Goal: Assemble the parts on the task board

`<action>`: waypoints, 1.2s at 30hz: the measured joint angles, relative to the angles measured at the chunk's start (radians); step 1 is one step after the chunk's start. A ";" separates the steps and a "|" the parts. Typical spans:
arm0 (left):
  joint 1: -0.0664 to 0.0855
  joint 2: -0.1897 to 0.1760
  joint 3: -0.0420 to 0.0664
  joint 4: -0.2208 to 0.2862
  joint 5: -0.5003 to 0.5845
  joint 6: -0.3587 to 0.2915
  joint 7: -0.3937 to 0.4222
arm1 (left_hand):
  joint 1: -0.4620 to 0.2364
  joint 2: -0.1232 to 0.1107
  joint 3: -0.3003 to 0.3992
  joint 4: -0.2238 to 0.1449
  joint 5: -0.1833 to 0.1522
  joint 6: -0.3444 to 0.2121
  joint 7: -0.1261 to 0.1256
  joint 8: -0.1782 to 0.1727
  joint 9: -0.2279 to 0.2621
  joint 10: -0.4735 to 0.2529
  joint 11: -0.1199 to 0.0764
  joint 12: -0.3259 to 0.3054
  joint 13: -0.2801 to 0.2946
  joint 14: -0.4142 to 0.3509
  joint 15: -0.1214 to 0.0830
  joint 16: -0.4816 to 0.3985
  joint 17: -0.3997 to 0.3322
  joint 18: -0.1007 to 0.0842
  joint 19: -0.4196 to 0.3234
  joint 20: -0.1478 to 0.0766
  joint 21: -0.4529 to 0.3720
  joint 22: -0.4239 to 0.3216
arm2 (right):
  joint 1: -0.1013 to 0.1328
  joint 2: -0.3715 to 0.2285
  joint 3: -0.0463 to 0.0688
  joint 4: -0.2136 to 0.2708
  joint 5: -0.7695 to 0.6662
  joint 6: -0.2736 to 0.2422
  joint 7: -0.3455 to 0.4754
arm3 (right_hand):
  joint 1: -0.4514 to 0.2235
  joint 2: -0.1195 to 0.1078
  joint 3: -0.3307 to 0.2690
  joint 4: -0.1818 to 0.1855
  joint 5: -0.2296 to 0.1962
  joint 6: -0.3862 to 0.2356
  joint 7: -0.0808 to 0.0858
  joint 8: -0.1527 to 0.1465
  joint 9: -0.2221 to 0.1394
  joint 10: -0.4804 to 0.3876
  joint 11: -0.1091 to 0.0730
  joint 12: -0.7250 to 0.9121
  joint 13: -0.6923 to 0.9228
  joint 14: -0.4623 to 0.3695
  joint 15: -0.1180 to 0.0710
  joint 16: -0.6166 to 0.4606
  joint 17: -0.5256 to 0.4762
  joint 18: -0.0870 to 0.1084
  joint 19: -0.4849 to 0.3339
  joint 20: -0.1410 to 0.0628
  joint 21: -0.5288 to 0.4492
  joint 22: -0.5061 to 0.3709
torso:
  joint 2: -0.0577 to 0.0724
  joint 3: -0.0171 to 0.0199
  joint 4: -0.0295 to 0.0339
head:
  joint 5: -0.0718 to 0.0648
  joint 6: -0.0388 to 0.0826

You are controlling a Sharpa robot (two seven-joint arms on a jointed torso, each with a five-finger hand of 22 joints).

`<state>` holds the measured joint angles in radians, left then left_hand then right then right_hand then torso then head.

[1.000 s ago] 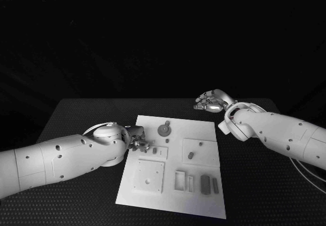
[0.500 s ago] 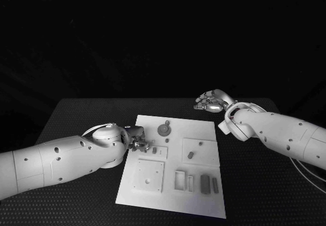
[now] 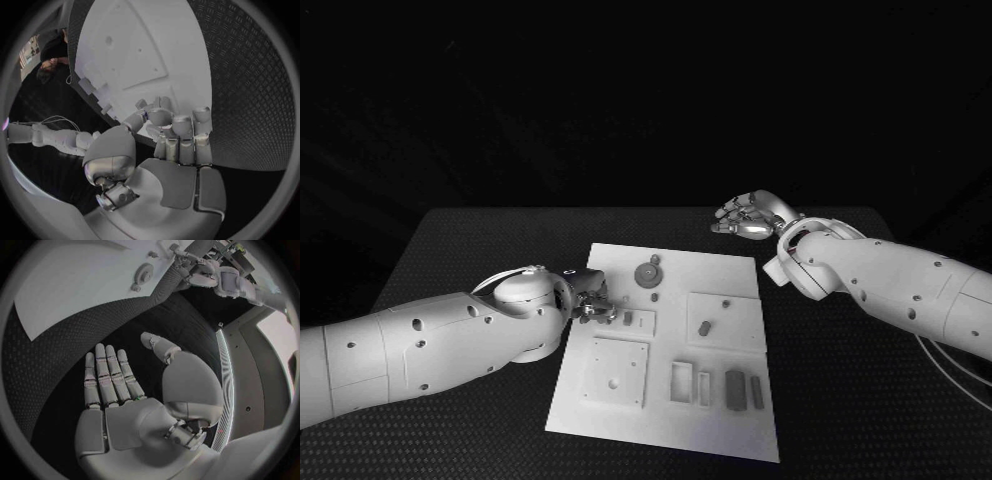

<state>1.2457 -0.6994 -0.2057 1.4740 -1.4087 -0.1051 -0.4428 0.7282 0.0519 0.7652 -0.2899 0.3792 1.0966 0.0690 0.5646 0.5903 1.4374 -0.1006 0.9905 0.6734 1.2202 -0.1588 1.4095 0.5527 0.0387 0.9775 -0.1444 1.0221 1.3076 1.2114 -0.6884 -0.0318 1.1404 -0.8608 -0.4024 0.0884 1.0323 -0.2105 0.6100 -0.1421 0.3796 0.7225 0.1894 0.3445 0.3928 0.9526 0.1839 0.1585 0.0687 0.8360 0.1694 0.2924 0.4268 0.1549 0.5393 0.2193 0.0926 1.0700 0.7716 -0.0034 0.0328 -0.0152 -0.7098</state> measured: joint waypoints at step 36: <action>-0.028 -0.061 -0.008 0.041 0.019 -0.211 0.042 | 0.000 0.000 0.004 0.004 -0.019 0.000 0.000 0.004 -0.005 0.000 0.000 0.000 -0.009 -0.002 -0.002 0.000 -0.008 0.000 0.011 -0.007 0.000 0.000 | -0.004 -0.007 0.000 0.000 0.001 0.001 0.001 | -0.004 0.004 -0.003 0.003 0.010 0.000 0.000 0.000 -0.002 0.004 0.004 -0.004 0.000 0.000 0.000 0.000 -0.002 0.000 0.000 0.000 -0.008 0.006 | 0.000 -0.0004 0.0000 | -0.005 -0.006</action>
<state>1.2181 -0.7609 -0.2134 1.5155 -1.3901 -0.3160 -0.4010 0.7283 0.0518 0.7694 -0.2854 0.3602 1.0965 0.0688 0.5683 0.5855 1.4372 -0.1004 0.9905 0.6646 1.2186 -0.1605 1.4095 0.5448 0.0386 0.9883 -0.1516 1.0221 1.3073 1.2076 -0.6957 -0.0317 1.1403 -0.8602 -0.4012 0.0891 1.0280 -0.2062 0.6073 -0.1393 0.3894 0.7225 0.1894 0.3445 0.3911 0.9561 0.1875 0.1545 0.0687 0.8360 0.1694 0.2924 0.4250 0.1549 0.5393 0.2193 0.0848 1.0765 0.7720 -0.0037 0.0328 -0.0205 -0.7162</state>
